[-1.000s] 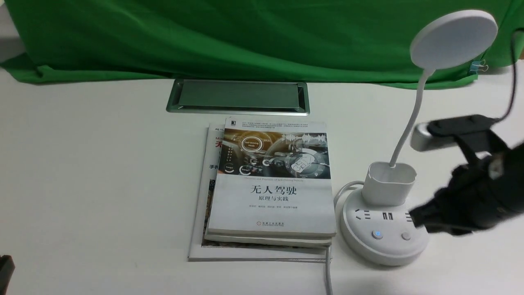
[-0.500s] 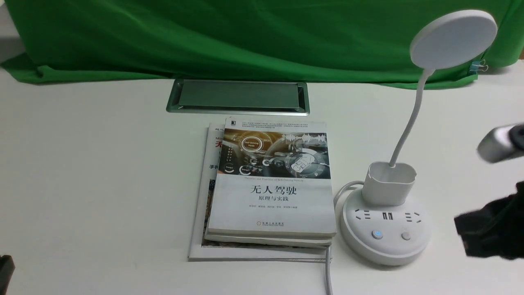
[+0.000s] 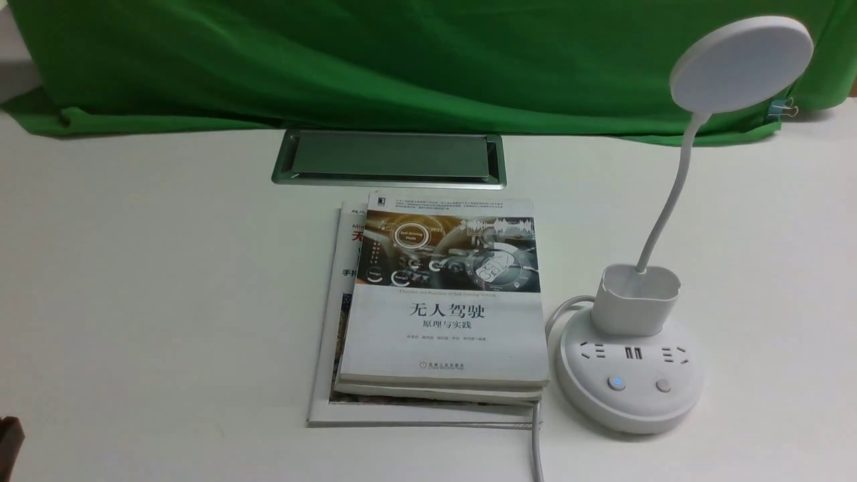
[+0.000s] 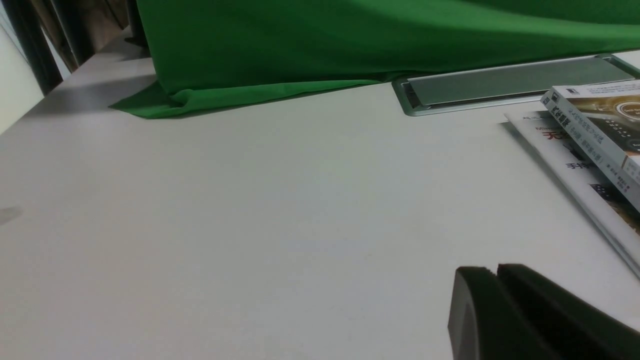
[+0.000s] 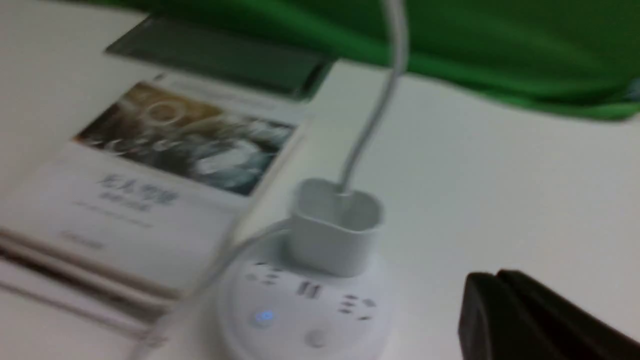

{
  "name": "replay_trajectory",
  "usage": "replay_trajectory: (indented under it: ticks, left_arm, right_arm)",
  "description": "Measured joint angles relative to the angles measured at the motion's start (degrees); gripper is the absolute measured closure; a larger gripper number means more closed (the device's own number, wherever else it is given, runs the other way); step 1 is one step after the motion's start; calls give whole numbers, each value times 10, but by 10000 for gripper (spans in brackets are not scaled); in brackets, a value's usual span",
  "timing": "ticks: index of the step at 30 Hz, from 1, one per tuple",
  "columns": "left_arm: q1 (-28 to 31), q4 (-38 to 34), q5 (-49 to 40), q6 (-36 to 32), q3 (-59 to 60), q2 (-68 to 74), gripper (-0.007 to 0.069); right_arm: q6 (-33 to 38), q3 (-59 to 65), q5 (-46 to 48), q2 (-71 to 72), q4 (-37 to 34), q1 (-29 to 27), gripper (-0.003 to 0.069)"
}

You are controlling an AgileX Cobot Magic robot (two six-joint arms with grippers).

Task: Turn off the desk lamp on the white desktop by hand.

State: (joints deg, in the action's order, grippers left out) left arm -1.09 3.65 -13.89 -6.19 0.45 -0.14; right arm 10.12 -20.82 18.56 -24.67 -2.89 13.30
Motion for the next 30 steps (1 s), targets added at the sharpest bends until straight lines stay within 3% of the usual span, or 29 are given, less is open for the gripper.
replay_trajectory:
  ticks: [9, 30]
  left_arm:
    - [0, 0, 0, 0, 0, 0, 605]
    - [0, 0, 0, 0, 0, 0, 605]
  right_arm:
    - [15, 205, -43, 222, 0, -54, 624]
    - [-3, 212, -49, 246, 0, -54, 624]
